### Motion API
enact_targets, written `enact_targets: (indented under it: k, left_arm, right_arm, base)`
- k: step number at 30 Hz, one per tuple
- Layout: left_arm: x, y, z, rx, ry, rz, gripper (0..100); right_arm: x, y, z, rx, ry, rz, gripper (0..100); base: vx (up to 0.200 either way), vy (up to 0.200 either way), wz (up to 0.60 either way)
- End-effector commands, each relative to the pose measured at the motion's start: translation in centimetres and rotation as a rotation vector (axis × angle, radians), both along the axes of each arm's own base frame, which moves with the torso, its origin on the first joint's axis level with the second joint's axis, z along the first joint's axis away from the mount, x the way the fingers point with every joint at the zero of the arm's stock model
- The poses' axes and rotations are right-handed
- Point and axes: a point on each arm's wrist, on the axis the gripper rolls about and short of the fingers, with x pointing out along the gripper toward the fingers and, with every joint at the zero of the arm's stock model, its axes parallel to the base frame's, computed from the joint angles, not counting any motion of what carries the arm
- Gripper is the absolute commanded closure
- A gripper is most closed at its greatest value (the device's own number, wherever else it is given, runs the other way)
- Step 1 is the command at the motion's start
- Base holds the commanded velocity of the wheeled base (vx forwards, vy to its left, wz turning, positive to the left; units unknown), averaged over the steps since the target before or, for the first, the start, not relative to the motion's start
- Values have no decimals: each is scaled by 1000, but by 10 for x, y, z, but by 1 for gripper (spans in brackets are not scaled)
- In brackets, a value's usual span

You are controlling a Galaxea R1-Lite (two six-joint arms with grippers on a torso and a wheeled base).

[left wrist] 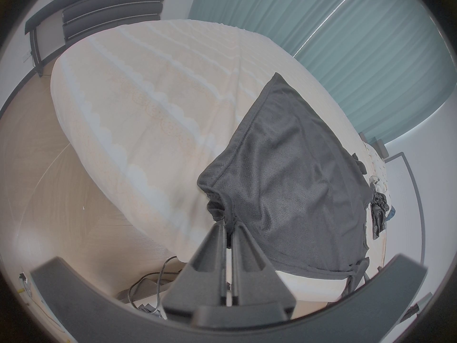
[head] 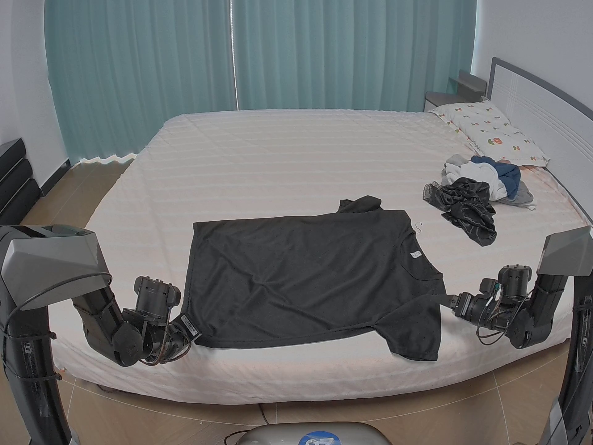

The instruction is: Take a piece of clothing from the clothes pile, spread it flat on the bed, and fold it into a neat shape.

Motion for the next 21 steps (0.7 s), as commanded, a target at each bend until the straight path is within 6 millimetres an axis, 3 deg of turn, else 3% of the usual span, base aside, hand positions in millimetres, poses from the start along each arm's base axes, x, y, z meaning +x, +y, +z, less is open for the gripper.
enact_targets:
  k: [1, 14, 15, 21]
  left_arm:
    - [0, 0, -1, 1, 3, -1, 100]
    - [1, 0, 0, -1, -1, 2, 100]
    - [1, 0, 0, -1, -1, 2, 100]
    - [1, 0, 0, -1, -1, 2, 100]
  right_arm:
    - [-13, 2, -5, -12, 24, 55, 0]
    - [-8, 17, -23, -49, 35, 124, 0]
    - [-8, 17, -23, -49, 35, 124, 100]
    - [-11, 13, -23, -68, 28, 128, 100]
  base:
    - [0, 0, 0]
    - [0, 0, 0]
    - [0, 0, 0]
    - [0, 0, 0]
